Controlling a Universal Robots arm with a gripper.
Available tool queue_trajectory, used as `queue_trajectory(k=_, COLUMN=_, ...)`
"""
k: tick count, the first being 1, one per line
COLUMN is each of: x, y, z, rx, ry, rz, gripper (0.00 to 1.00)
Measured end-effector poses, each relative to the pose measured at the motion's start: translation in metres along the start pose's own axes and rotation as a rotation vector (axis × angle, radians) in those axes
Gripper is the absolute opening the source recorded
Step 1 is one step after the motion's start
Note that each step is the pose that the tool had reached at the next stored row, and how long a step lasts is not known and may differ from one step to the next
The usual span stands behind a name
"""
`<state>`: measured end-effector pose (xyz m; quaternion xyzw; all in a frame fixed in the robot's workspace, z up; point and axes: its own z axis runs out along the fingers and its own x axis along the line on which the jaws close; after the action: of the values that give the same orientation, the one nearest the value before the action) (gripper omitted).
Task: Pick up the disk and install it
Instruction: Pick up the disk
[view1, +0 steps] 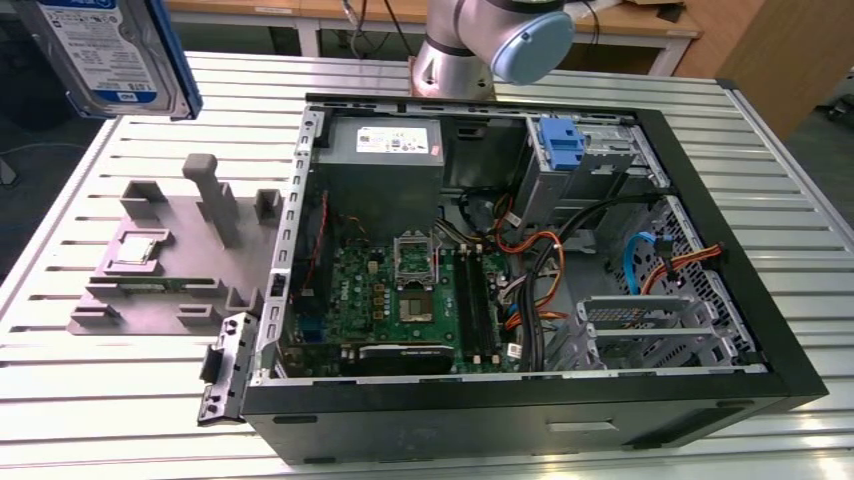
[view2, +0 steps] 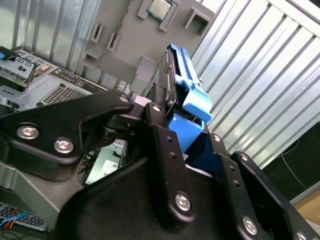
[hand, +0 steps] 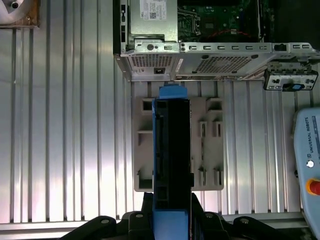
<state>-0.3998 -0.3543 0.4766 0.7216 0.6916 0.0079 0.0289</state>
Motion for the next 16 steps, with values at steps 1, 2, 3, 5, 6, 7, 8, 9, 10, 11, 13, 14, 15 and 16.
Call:
queue_trajectory(k=1, x=0.0000, y=0.0014, z=0.0001, rx=-0.0001, ry=0.0000, rz=0.000, gripper=0.37)
queue_trajectory(k=2, x=0.0001, y=0.0028, z=0.0002, rx=-0.0001, ry=0.0000, rz=0.000, gripper=0.37)
queue_trajectory(k=3, x=0.0001, y=0.0042, z=0.0002, rx=-0.0001, ry=0.0000, rz=0.000, gripper=0.37)
queue_trajectory(k=5, x=0.0002, y=0.0070, z=0.0004, rx=-0.0001, ry=0.0000, rz=0.000, gripper=0.37)
queue_trajectory(k=6, x=0.0003, y=0.0084, z=0.0005, rx=0.0000, ry=0.0000, rz=0.000, gripper=0.37)
queue_trajectory(k=7, x=0.0003, y=0.0098, z=0.0005, rx=0.0000, ry=0.0000, rz=0.000, gripper=0.37)
queue_trajectory(k=8, x=0.0004, y=0.0112, z=0.0006, rx=0.0000, ry=0.0000, rz=0.000, gripper=0.37)
queue_trajectory(k=9, x=0.0005, y=0.0126, z=0.0006, rx=0.0001, ry=0.0000, rz=0.000, gripper=0.37)
queue_trajectory(k=10, x=0.0005, y=0.0140, z=0.0007, rx=0.0000, ry=0.0000, rz=0.000, gripper=0.37)
queue_trajectory(k=11, x=0.0006, y=0.0153, z=0.0008, rx=0.0001, ry=0.0000, rz=0.000, gripper=0.37)
queue_trajectory(k=13, x=0.0007, y=0.0179, z=0.0010, rx=-0.0001, ry=0.0000, rz=0.000, gripper=0.37)
queue_trajectory(k=14, x=0.0007, y=0.0192, z=0.0010, rx=0.0000, ry=0.0000, rz=0.000, gripper=0.37)
queue_trajectory(k=15, x=0.0008, y=0.0206, z=0.0011, rx=0.0000, ry=0.0000, rz=0.000, gripper=0.37)
queue_trajectory(k=16, x=0.0009, y=0.0219, z=0.0012, rx=-0.0001, ry=0.0001, rz=0.000, gripper=0.37)
